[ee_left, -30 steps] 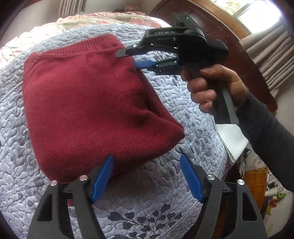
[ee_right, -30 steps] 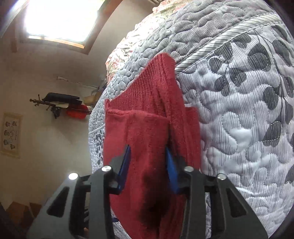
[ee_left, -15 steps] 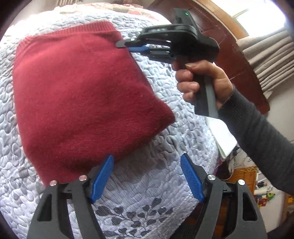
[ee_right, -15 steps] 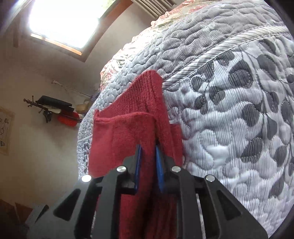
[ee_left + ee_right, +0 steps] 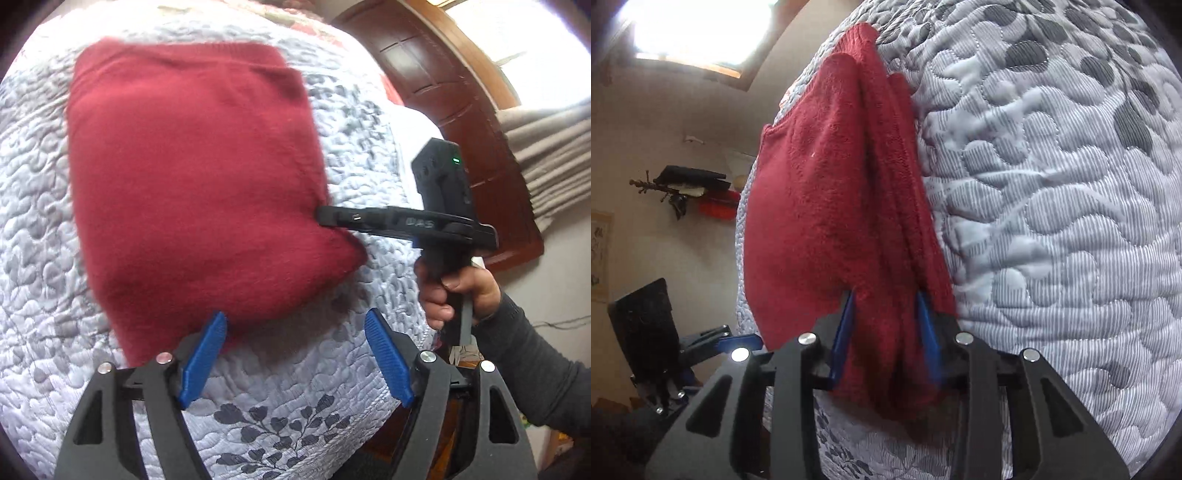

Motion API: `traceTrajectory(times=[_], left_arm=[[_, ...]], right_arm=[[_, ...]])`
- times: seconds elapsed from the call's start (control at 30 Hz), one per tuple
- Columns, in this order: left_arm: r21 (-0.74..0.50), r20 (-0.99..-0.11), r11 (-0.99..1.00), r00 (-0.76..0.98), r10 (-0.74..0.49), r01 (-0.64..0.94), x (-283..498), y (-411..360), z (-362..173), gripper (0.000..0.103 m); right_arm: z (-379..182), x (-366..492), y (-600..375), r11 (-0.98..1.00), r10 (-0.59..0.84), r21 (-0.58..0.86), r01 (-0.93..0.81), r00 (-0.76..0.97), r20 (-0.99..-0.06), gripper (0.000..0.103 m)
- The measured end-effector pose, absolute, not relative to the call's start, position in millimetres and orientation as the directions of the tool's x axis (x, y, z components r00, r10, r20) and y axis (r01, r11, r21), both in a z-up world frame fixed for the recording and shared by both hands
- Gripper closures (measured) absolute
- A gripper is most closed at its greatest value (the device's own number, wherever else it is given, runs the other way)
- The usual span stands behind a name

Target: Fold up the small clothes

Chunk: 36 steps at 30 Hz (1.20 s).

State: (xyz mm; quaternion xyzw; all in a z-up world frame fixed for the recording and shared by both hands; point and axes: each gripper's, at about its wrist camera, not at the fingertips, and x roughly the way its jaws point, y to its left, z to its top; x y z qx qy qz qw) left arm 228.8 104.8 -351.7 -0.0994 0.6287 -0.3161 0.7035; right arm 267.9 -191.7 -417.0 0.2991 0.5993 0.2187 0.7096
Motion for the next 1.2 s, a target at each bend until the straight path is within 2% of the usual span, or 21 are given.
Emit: traceTrajectory(times=[0.17,0.23,0.3,0.37,0.43,0.5,0.63,0.77,0.83,0.9,1.03,1.07,1.1,1.13,1.2], left_arm=[[-0.59,-0.776,0.746,0.037,-0.629,0.308,233,118,-333,0.025],[-0.64,-0.735,0.716,0.05,-0.676,0.278,240,126,-332,0.025],[-0.686,-0.698,0.691,0.062,-0.714,0.228,250,134,-337,0.025],[-0.723,-0.666,0.668,0.078,-0.742,0.178,258,140,-346,0.025],[-0.743,-0.653,0.658,0.079,-0.753,0.123,266,145,-360,0.025],[-0.746,-0.658,0.661,0.055,-0.751,0.083,271,149,-378,0.025],[-0.752,-0.658,0.658,0.013,-0.753,0.046,267,151,-409,0.025],[-0.752,-0.659,0.658,0.001,-0.753,0.038,261,148,-414,0.025],[-0.752,-0.658,0.657,0.01,-0.753,0.048,258,150,-403,0.025],[-0.757,-0.648,0.648,0.029,-0.761,0.081,256,154,-390,0.023],[-0.739,-0.668,0.665,0.014,-0.744,0.106,247,156,-394,0.021],[-0.732,-0.677,0.674,-0.001,-0.736,0.101,244,156,-402,0.021],[-0.719,-0.692,0.687,-0.016,-0.722,0.105,242,154,-409,0.021],[-0.706,-0.705,0.699,-0.022,-0.709,0.116,241,154,-412,0.021],[-0.688,-0.722,0.712,-0.027,-0.692,0.141,239,150,-412,0.021]], right_arm=[[-371,242,-207,0.697,0.69,0.717,0.017,0.253,-0.678,0.069],[-353,236,-209,0.653,0.728,0.757,-0.008,0.283,-0.625,0.069],[-348,236,-199,0.62,0.766,0.783,-0.045,0.253,-0.591,0.069],[-359,236,-185,0.636,0.765,0.768,-0.07,0.187,-0.616,0.069],[-385,236,-177,0.67,0.741,0.741,-0.054,0.125,-0.66,0.076],[-404,242,-178,0.708,0.704,0.706,-0.02,0.102,-0.703,0.103],[-432,238,-199,0.668,0.737,0.743,0.043,0.101,-0.668,0.103],[-416,239,-196,0.682,0.727,0.73,0.034,0.078,-0.682,0.103],[-385,247,-187,0.686,0.725,0.727,-0.016,0.103,-0.681,0.093],[-364,260,-178,0.676,0.735,0.735,-0.052,0.131,-0.666,0.076],[-367,294,-161,0.627,0.779,0.775,-0.081,0.096,-0.62,0.075],[-376,300,-160,0.629,0.778,0.775,-0.069,0.08,-0.624,0.078],[-390,300,-169,0.639,0.769,0.768,-0.049,0.06,-0.636,0.093],[-401,304,-172,0.659,0.752,0.751,-0.023,0.04,-0.658,0.103],[-396,310,-180,0.653,0.757,0.758,-0.003,0.034,-0.652,0.102]])
